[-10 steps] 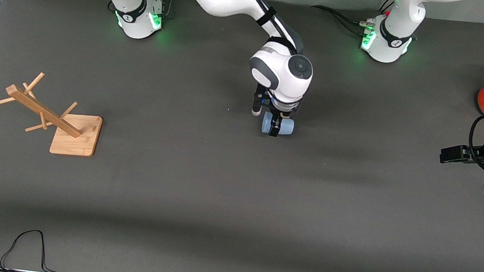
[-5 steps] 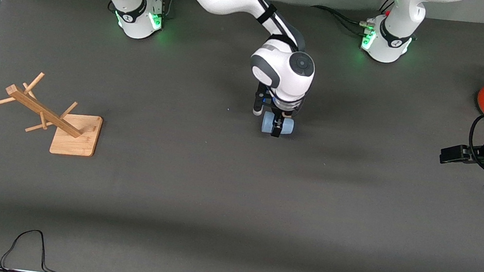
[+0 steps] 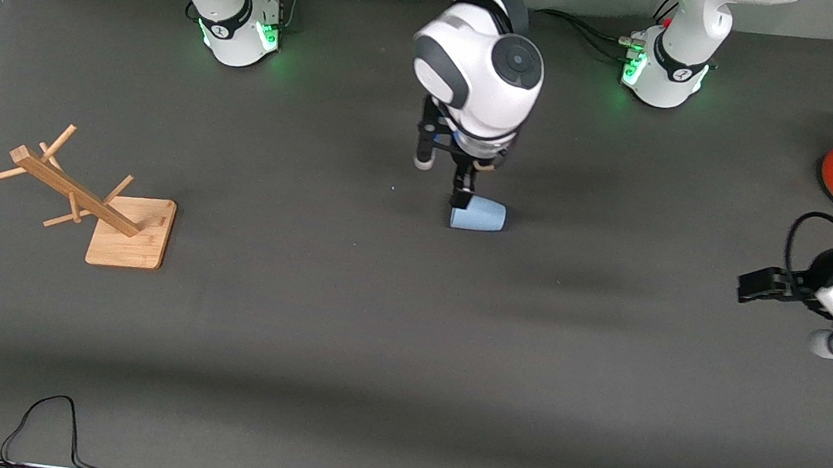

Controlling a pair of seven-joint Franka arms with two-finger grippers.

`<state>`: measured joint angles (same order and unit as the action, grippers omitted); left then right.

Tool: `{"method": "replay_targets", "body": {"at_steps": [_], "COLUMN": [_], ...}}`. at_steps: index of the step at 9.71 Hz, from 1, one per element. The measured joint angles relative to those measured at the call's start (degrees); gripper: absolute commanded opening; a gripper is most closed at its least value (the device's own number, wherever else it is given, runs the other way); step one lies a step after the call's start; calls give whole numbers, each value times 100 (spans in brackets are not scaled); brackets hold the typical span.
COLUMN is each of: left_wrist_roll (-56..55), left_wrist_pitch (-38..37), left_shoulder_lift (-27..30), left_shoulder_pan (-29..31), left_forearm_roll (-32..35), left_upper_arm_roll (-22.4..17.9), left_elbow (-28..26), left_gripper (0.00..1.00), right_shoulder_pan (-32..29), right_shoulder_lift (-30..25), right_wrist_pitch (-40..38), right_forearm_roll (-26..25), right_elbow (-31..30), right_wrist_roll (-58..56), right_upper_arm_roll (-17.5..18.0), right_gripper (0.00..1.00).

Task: Rotate and upright cup with both arms
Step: 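Lay the cup on its side and open the right gripper, then withdraw the right gripper while the left gripper reaches the cup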

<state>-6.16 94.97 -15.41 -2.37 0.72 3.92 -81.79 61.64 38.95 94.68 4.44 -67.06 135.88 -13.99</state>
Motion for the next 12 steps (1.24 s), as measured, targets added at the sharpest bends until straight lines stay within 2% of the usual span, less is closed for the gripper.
{"method": "replay_targets", "body": {"at_steps": [3, 5, 7, 9, 12], "left_wrist_roll": [-419, -675, -1439, -2353, -3274], "left_wrist_pitch": [-196, -182, -19, 50, 208], "left_shoulder_lift": [-86, -311, -594, -1065, -1754], "left_shoulder_pan": [-537, -865, -1545, -2480, -3512], "left_forearm_roll": [19, 36, 502, 1148, 1422], "left_upper_arm_roll": [13, 16, 32, 49, 53], "left_elbow": [-240, -339, -360, -398, -160], "left_gripper": [100, 100, 100, 100, 100], "right_shoulder_pan": [-686, -1301, -2001, -3030, -4718], "right_shoulder_lift": [-827, -1457, -2141, -2901, -3613], "right_wrist_pitch": [-1096, -1509, -1633, -1634, -1619], "right_forearm_roll": [-3, -5, -10, -13, -12], "right_elbow": [-51, -234, -659, -1309, -1915], "right_wrist_roll": [-2059, -3381, -4777, -6564, -9144], "right_upper_arm_roll": [-56, -72, -71, 53, 580], "right_gripper": [100, 100, 100, 100, 100]}}
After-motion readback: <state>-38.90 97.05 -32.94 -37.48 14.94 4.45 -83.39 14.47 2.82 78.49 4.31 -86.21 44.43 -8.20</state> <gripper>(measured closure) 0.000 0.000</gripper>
